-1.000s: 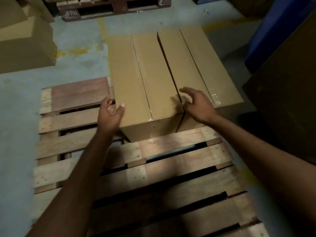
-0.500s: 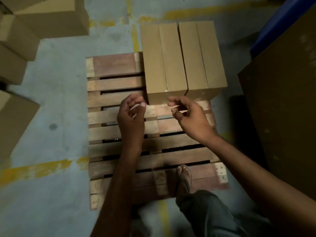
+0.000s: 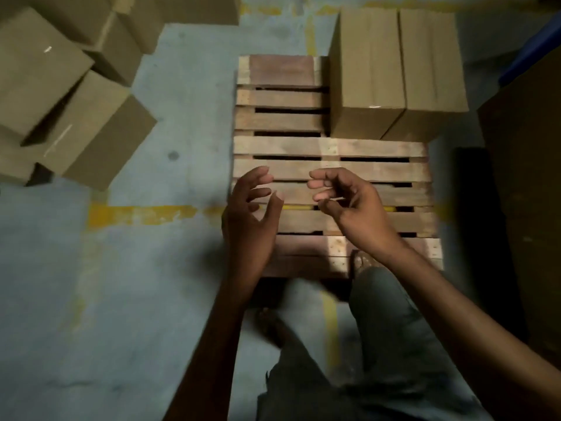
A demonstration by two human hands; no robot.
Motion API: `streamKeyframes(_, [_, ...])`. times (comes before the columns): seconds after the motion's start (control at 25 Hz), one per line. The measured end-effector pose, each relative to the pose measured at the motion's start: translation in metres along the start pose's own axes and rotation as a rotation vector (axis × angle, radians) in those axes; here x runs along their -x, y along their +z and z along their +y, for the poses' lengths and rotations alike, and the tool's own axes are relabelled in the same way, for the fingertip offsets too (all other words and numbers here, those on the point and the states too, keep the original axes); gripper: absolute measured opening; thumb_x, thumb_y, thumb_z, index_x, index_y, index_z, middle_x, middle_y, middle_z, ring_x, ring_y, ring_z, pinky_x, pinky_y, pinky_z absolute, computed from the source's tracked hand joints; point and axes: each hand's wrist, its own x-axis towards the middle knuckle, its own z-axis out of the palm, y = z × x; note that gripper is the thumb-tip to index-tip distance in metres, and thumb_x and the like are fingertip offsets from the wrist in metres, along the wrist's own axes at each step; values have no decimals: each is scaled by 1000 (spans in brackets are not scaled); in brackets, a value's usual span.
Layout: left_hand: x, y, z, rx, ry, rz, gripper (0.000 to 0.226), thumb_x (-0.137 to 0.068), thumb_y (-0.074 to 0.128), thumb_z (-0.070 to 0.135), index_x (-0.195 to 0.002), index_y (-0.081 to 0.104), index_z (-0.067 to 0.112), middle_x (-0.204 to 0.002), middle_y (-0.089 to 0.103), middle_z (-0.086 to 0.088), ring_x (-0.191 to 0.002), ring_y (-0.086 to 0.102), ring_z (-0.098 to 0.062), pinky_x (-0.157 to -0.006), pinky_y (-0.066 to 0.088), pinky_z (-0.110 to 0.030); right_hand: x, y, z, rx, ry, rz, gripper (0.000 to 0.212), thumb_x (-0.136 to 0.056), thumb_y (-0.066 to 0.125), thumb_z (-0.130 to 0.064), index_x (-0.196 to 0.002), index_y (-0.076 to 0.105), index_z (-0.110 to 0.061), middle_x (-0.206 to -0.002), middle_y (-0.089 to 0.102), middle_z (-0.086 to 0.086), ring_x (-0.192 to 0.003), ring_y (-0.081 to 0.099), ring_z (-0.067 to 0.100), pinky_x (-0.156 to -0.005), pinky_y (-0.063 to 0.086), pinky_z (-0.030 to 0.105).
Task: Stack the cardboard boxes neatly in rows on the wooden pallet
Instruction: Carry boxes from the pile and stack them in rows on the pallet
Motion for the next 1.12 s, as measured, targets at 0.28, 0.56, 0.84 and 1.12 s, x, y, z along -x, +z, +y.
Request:
streamKeyframes(0.28, [81, -165, -13, 14, -60, 296, 44, -92, 74, 14, -131, 59, 26, -122, 68, 15, -107, 68, -10, -89, 55, -38, 82, 144, -55, -75, -95, -129, 42, -92, 64, 4, -121, 68, -26, -110, 73, -3, -96, 67, 22, -95, 58, 45])
streamKeyframes(0.56, [86, -278, -13, -66, -43, 470, 43, -95, 73, 22, -134, 57, 27, -129, 64, 16, -113, 65, -9, -89, 56, -39, 76, 252, -109, -11, -222, -351, 39, -95, 66, -2, -126, 66, -25, -107, 73, -9, -91, 67, 15, -80, 60, 41])
streamKeyframes(0.84, [3, -399, -41, -82, -19, 551, 41, -95, 72, 23, -132, 57, 29, -127, 64, 17, -112, 65, -7, -88, 57, -43, 6, 379, -155, -28, -238, -396, 43, -91, 66, 1, -120, 68, -31, -104, 73, -11, -84, 66, 12, -77, 58, 46])
streamKeyframes(1.12, [-130, -518, -62, -109, -40, 478, 46, -95, 71, 24, -138, 55, 29, -135, 61, 19, -119, 60, -2, -93, 52, -31, -92, 509, -224, -189, -78, -367, 30, -98, 67, -10, -125, 66, -22, -107, 76, -1, -93, 70, 12, -80, 56, 31])
